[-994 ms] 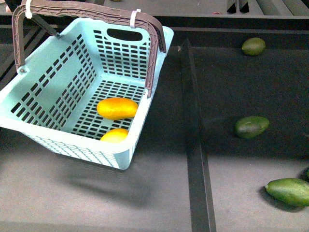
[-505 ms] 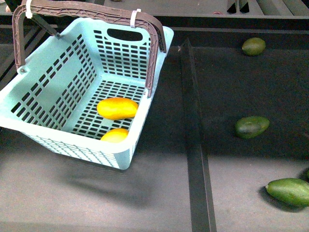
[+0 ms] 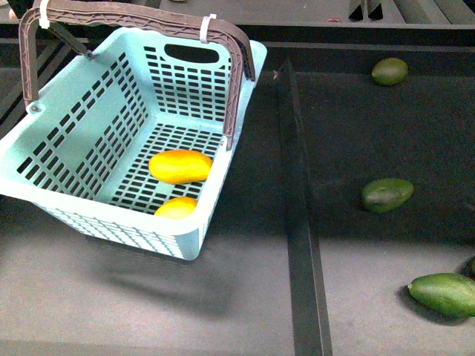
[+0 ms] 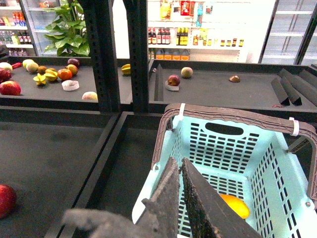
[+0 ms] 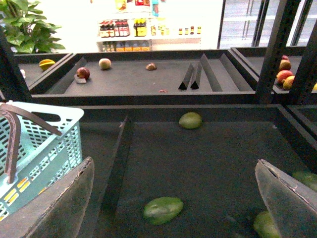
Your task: Pick lemon and mango into basket
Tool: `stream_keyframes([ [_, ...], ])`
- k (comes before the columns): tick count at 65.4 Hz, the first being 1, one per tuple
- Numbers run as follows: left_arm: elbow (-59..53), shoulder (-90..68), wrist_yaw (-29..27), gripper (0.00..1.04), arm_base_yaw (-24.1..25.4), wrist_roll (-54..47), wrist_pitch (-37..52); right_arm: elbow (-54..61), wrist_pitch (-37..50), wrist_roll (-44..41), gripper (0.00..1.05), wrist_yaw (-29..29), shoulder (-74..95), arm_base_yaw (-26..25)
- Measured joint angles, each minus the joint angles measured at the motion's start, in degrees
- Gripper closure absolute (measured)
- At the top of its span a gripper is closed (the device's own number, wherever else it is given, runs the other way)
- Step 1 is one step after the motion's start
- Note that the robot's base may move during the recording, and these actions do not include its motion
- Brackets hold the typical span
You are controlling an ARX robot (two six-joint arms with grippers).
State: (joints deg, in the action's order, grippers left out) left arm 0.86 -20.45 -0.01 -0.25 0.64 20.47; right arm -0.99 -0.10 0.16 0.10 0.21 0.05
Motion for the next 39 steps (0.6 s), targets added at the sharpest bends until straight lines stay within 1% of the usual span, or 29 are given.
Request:
stream_keyframes([
  [27,0.0,10.29,0.02,1.01,0.0,0.0,-10.29,0.0,0.02,-0.02,0.09,0.0,0.0,0.0],
  [31,0.0,16.02,0.02,1.01,0.02,0.0,-17.99,0.0,0.02,-0.02,0.09,0.02,0.0,0.0],
  [34,0.0,18.86,0.0,1.01,0.0,-0.02,-19.89,0.0,0.0,-0.02,0.09,0.0,0.0,0.0],
  [39,0.0,19.98,0.0,1.01,0.0,-0.02,-20.28,0.0,0.02,-0.02,0.09,0.0,0.0,0.0],
])
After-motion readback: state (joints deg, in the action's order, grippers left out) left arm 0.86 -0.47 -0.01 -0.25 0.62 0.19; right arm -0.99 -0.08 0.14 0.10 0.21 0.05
